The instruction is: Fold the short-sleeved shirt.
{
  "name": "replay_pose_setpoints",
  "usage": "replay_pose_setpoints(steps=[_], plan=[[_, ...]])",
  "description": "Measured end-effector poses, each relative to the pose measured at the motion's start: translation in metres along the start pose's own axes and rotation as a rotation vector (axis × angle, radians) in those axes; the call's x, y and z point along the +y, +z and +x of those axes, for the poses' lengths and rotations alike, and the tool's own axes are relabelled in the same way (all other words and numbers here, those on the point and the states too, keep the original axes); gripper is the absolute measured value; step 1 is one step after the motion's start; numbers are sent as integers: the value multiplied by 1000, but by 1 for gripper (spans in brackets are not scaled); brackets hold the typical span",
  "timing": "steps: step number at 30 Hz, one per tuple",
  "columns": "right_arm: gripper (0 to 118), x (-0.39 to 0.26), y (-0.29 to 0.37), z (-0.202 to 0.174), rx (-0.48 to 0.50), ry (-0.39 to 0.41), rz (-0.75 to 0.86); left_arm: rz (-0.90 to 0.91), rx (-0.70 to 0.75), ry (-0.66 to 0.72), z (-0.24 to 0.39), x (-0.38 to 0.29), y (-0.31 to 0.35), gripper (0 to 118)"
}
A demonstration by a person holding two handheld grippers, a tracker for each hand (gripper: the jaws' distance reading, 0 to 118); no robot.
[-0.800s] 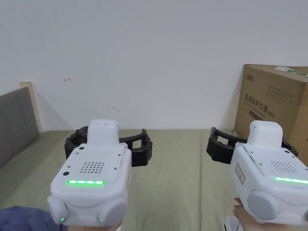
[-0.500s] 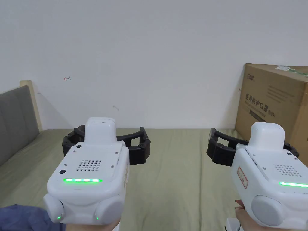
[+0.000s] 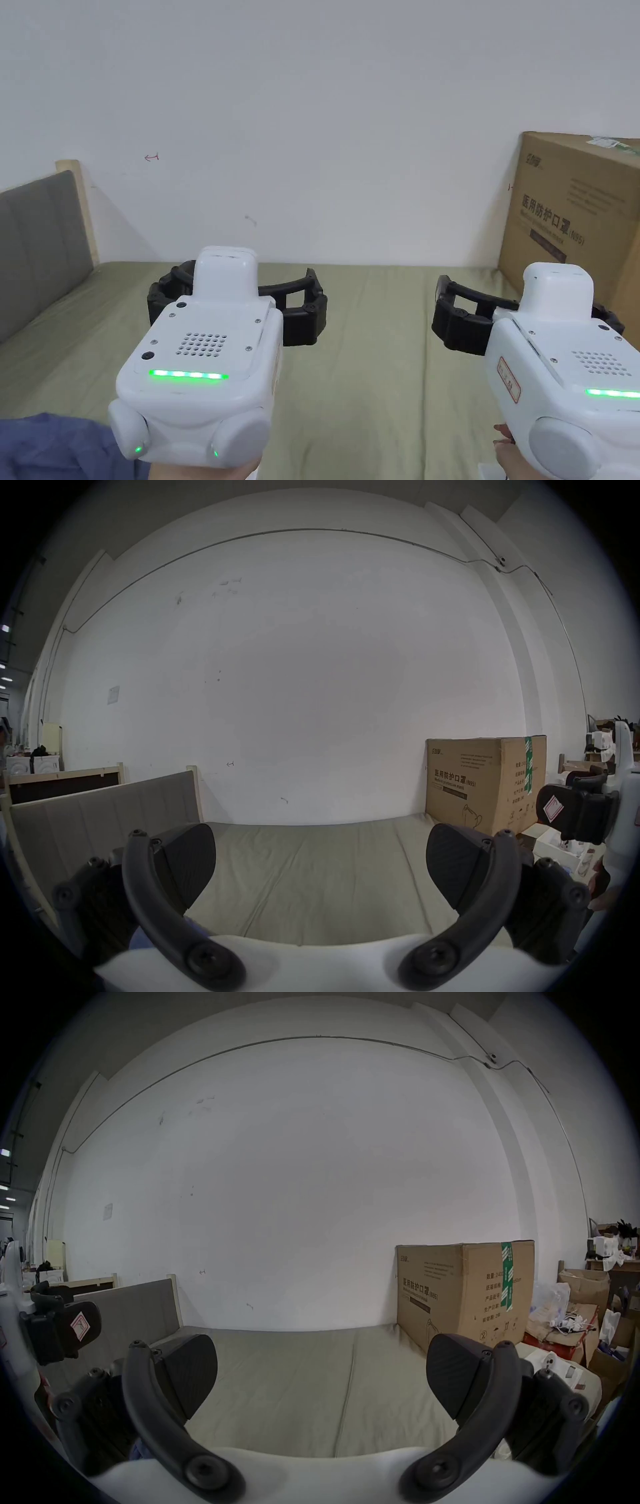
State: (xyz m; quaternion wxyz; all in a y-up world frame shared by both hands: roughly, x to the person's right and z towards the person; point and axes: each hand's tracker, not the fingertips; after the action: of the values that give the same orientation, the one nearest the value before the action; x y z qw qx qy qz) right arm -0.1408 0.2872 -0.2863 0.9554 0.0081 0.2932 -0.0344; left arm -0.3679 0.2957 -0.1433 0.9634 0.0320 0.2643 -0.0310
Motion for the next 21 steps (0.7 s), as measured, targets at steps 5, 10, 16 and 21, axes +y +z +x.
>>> replay_pose_setpoints(steps=[5, 10, 16, 21], plan=[[118, -1, 0, 2, 7, -9, -14, -7, 6, -1, 0, -1, -2, 118], [118, 2, 0, 3, -10, -7, -3, -9, 1, 6, 1, -2, -2, 118], [118, 5, 0, 4, -14, -11, 10, -9, -2, -11, 3, -2, -1, 118], [118, 4, -1, 5, -13, -15, 8, -24, -6, -1, 3, 0, -3, 118]])
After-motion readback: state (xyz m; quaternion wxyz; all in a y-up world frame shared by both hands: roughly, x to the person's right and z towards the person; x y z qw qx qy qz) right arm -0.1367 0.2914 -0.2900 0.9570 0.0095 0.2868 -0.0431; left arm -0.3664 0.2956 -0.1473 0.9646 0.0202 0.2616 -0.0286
